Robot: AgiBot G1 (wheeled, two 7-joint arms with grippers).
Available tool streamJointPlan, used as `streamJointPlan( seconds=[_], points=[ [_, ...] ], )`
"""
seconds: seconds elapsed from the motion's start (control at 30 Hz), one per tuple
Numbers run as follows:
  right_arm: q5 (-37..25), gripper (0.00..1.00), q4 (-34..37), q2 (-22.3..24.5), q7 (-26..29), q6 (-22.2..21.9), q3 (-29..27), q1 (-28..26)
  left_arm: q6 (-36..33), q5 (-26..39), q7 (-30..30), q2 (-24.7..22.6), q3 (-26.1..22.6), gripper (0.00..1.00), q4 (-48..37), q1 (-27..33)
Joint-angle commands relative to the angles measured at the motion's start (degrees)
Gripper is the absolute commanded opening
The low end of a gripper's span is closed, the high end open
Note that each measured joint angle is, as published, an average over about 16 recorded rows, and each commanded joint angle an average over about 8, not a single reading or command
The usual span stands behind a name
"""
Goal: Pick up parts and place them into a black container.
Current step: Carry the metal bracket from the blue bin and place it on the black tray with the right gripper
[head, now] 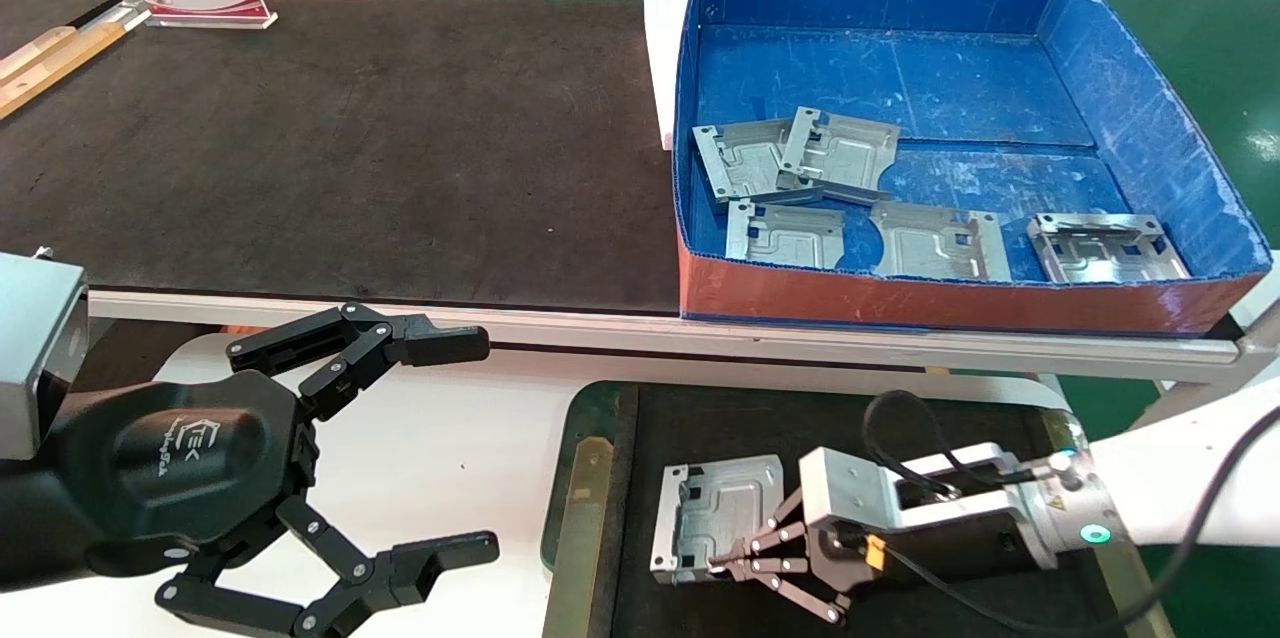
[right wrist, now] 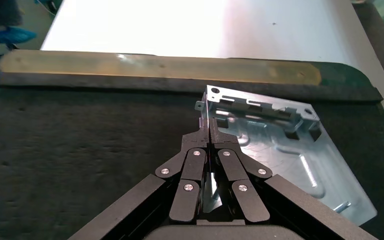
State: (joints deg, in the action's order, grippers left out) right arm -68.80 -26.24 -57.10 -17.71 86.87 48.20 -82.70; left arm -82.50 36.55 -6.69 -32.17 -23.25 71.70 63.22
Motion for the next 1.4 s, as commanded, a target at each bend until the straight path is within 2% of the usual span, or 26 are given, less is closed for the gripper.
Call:
streamJointPlan(
  seconds=[0.03,0.93,1.4],
  points=[
    [-0.46,0.0,1.89,-1.22,-1.12,-0.36,0.23,-0.48,0.0,0.0,0.0,0.0,0.0,1.0,0.0,0.0],
    [-3.96,0.0,18.03,-11.36,-14.24,-5.84,1.79,-5.0,0.0,0.0,0.0,0.0,0.0,1.0,0.0,0.0],
    [-3.79,0.0,22.55,-13.93,-19.82,-9.11,1.52,-5.3,0.0,0.0,0.0,0.0,-0.01,1.0,0.0,0.0]
  ],
)
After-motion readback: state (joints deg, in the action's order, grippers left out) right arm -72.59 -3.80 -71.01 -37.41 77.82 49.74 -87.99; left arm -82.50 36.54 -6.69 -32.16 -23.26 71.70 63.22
